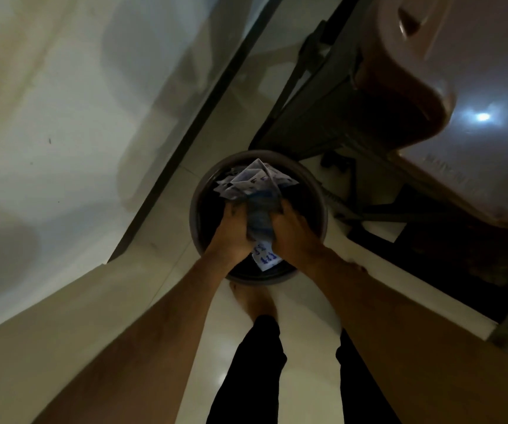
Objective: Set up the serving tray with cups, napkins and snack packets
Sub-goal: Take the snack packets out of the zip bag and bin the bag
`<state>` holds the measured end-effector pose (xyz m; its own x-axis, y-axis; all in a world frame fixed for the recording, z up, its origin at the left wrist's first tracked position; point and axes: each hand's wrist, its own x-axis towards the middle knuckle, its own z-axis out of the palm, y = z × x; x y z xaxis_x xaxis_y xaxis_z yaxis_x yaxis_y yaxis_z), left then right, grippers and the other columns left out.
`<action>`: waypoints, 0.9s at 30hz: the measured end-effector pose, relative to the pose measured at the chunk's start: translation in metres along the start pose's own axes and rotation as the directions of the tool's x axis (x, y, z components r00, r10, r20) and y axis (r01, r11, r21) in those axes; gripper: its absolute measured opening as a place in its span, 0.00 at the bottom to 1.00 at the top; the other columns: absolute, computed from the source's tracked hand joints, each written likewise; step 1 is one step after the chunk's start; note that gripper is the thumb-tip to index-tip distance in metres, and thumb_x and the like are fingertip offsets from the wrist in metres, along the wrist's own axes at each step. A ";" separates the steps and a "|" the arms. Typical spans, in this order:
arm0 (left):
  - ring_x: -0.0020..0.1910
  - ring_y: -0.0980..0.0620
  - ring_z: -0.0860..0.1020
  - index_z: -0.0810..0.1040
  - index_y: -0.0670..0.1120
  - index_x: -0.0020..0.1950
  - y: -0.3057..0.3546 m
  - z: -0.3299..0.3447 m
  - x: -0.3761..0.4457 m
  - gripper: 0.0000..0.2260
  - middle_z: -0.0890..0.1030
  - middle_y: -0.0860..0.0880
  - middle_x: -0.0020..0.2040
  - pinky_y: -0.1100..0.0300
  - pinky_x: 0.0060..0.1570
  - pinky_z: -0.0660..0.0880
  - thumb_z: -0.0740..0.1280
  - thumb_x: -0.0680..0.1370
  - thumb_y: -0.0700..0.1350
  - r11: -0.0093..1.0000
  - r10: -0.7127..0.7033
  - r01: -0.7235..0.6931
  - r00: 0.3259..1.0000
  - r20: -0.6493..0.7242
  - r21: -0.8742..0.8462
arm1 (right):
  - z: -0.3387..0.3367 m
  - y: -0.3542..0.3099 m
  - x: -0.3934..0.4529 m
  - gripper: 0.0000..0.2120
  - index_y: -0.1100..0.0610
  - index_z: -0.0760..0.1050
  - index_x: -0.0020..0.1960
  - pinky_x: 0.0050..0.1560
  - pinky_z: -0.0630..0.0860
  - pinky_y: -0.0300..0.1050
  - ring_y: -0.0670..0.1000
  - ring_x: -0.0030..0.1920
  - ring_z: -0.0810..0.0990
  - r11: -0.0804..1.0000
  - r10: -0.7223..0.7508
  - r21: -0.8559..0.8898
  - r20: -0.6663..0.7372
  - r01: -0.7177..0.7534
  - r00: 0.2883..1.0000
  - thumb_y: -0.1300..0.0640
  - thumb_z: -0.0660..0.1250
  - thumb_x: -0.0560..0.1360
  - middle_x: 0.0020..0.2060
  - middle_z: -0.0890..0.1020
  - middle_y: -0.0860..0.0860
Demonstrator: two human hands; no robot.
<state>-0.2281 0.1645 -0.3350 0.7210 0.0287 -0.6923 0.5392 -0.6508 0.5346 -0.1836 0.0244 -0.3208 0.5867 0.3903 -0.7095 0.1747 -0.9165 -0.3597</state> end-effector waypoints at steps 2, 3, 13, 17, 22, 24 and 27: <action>0.79 0.42 0.63 0.62 0.42 0.80 0.001 -0.002 -0.002 0.33 0.64 0.39 0.78 0.60 0.77 0.57 0.69 0.77 0.35 1.000 -0.023 0.023 1.000 0.008 -0.019 | -0.002 0.000 -0.002 0.29 0.59 0.67 0.76 0.72 0.72 0.48 0.58 0.69 0.74 1.000 0.008 0.011 -0.006 -0.008 1.000 0.60 0.72 0.77 0.76 0.65 0.58; 0.79 0.42 0.63 0.63 0.42 0.80 0.005 -0.004 -0.004 0.32 0.65 0.39 0.78 0.60 0.77 0.57 0.68 0.77 0.35 0.999 -0.031 0.031 1.000 -0.005 -0.045 | -0.004 0.000 -0.004 0.29 0.59 0.67 0.76 0.72 0.71 0.48 0.59 0.69 0.74 1.000 -0.002 0.006 -0.015 0.002 1.000 0.61 0.72 0.77 0.76 0.65 0.58; 0.76 0.41 0.69 0.66 0.40 0.78 0.050 -0.047 -0.057 0.25 0.71 0.39 0.75 0.48 0.78 0.65 0.65 0.82 0.45 0.956 0.160 -0.099 0.965 -0.209 0.278 | -0.054 -0.023 -0.051 0.35 0.62 0.69 0.75 0.69 0.76 0.59 0.64 0.71 0.74 0.973 -0.088 -0.228 -0.169 0.048 0.982 0.51 0.75 0.73 0.72 0.73 0.64; 0.75 0.40 0.71 0.66 0.42 0.77 0.078 -0.072 -0.085 0.26 0.72 0.39 0.74 0.41 0.77 0.65 0.66 0.81 0.49 0.887 0.268 -0.123 0.922 -0.280 0.445 | -0.091 -0.032 -0.085 0.38 0.61 0.62 0.79 0.71 0.73 0.61 0.64 0.73 0.72 0.937 -0.194 -0.333 -0.250 0.104 0.948 0.45 0.71 0.76 0.74 0.70 0.64; 0.78 0.40 0.66 0.62 0.42 0.79 0.123 -0.106 -0.129 0.27 0.70 0.39 0.76 0.38 0.76 0.65 0.55 0.83 0.54 0.868 0.334 -0.130 0.868 -0.368 0.480 | -0.135 -0.039 -0.130 0.34 0.60 0.62 0.79 0.73 0.72 0.60 0.63 0.76 0.68 0.925 -0.271 -0.346 -0.317 0.156 0.909 0.43 0.65 0.79 0.76 0.67 0.63; 0.80 0.42 0.63 0.62 0.41 0.80 0.139 -0.117 -0.147 0.28 0.68 0.41 0.78 0.38 0.78 0.63 0.54 0.84 0.54 0.866 0.355 -0.142 0.851 -0.388 0.480 | -0.152 -0.040 -0.146 0.32 0.60 0.62 0.79 0.74 0.70 0.59 0.63 0.77 0.66 0.920 -0.300 -0.350 -0.333 0.178 0.894 0.44 0.59 0.81 0.76 0.66 0.64; 0.82 0.44 0.60 0.62 0.41 0.81 0.159 -0.128 -0.169 0.28 0.66 0.42 0.79 0.40 0.79 0.59 0.56 0.84 0.52 0.860 0.381 -0.155 0.829 -0.410 0.486 | -0.172 -0.040 -0.169 0.31 0.61 0.61 0.80 0.77 0.66 0.59 0.63 0.78 0.64 0.911 -0.341 -0.353 -0.355 0.213 0.871 0.44 0.50 0.83 0.77 0.65 0.64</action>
<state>-0.2082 0.1529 -0.0714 0.9813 0.0869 -0.1718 0.1407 -0.9328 0.3317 -0.1542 -0.0196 -0.0819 0.7316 0.6215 -0.2802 0.5635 -0.7826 -0.2645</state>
